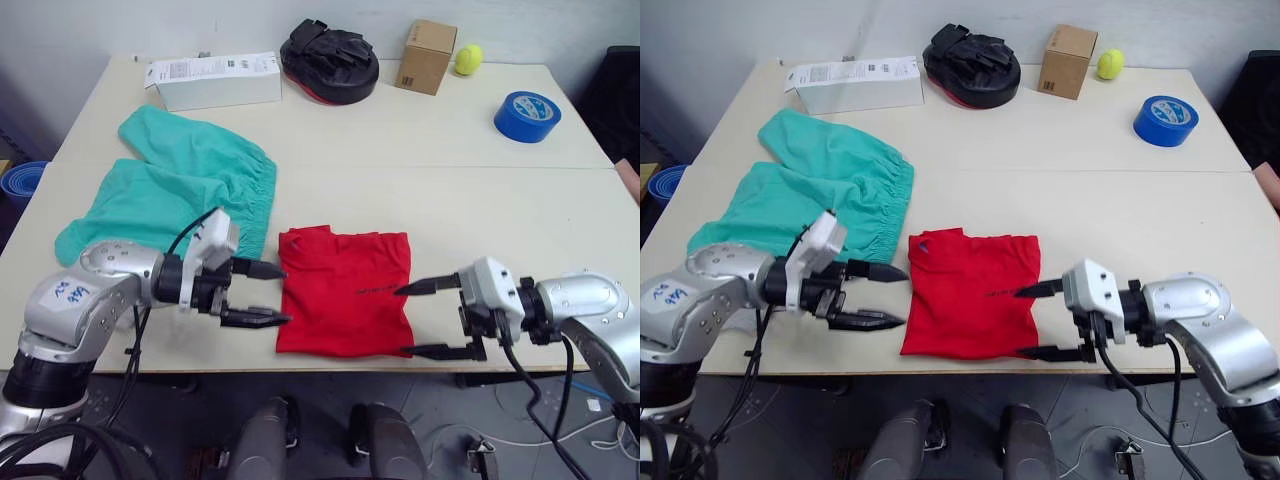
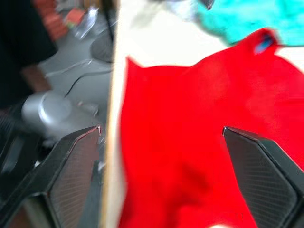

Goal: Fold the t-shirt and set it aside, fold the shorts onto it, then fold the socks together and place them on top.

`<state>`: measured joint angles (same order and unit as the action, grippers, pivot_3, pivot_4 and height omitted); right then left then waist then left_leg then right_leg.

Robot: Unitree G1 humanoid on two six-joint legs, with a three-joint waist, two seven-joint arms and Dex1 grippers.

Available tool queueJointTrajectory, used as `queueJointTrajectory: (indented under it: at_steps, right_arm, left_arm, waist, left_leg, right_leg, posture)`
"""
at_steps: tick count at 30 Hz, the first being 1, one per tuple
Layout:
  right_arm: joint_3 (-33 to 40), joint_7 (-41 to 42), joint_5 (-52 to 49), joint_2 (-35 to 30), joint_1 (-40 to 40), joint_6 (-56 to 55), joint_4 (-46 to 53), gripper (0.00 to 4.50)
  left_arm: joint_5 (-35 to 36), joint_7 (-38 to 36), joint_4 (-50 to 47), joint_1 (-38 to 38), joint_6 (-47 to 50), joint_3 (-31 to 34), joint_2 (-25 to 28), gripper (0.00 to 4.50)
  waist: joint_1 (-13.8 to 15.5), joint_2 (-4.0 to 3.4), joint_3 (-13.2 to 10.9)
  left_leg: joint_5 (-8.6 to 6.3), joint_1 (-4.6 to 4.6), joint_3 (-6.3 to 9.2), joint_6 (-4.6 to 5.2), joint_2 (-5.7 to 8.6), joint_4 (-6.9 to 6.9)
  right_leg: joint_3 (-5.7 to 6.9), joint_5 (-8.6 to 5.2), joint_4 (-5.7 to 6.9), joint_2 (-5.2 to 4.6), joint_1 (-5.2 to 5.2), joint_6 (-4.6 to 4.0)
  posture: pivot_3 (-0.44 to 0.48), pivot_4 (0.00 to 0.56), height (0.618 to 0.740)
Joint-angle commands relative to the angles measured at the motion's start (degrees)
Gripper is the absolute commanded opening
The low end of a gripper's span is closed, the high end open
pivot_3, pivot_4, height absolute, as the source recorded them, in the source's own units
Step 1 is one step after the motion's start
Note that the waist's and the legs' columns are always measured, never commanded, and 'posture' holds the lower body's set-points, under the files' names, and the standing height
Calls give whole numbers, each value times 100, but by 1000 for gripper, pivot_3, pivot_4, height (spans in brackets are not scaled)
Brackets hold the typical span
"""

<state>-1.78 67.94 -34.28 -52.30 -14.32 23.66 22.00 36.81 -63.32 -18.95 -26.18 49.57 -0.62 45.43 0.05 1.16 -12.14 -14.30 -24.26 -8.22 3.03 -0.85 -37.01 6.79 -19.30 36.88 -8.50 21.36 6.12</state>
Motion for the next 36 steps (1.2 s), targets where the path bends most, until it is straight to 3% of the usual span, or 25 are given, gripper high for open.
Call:
queueJointTrajectory:
  at_steps: [1, 10, 11, 20, 29, 36]
  right_arm:
    - [-122, -403, 55, 309, -318, 357, -107, 3264]
    - [-1011, -890, 1083, 1141, -737, 220, -608, 44]
    - [-1116, -900, 1193, 1212, -750, 192, -643, 0]
    - [-1626, -1331, 2103, 1649, -832, 155, -1293, 0]
    - [-717, -1760, 2079, 1848, -1729, 210, -2981, 0]
    - [-559, -1148, 2032, 1681, -2073, 38, -3349, 0]
  left_arm:
    - [-473, 175, 187, -9, -470, -576, -296, 3291]
    - [-1943, 476, 1208, 68, -1678, -1805, -811, 317]
    - [-2068, 498, 1294, 86, -1792, -1857, -825, 17]
    - [-2425, 640, 1335, 194, -1861, -1988, -883, 17]
    - [-2467, 635, 1279, 318, -1913, -1954, -819, 17]
    - [-2524, 679, 1401, 280, -2013, -1899, -860, 17]
  waist:
    - [1, 0, 0]
    - [-19, 0, 0]
    - [-17, 0, 0]
    - [-6, 1, 5]
    - [-17, -7, 21]
    - [-25, -14, 23]
  left_leg:
    - [0, -1, -2, 0, 0, 1]
    - [12, -8, -13, 21, -1, 3]
    - [11, -8, -13, 20, -1, 2]
    - [-1, -3, -9, -4, -1, -1]
    - [2, 7, -10, -6, 0, -2]
    - [16, 6, -10, 19, -1, 8]
  right_leg:
    - [1, 0, 1, 2, 4, 0]
    - [0, 0, 3, 9, 16, 0]
    - [-1, 0, 4, 8, 17, 0]
    - [1, 1, 7, 2, 8, -1]
    - [-3, 3, 7, 0, 1, -4]
    - [1, 4, 11, 4, 8, -4]
  posture:
    - [0, 150, 740]
    - [0, 150, 740]
    - [0, 150, 740]
    - [0, 150, 740]
    - [0, 150, 740]
    - [0, 150, 740]
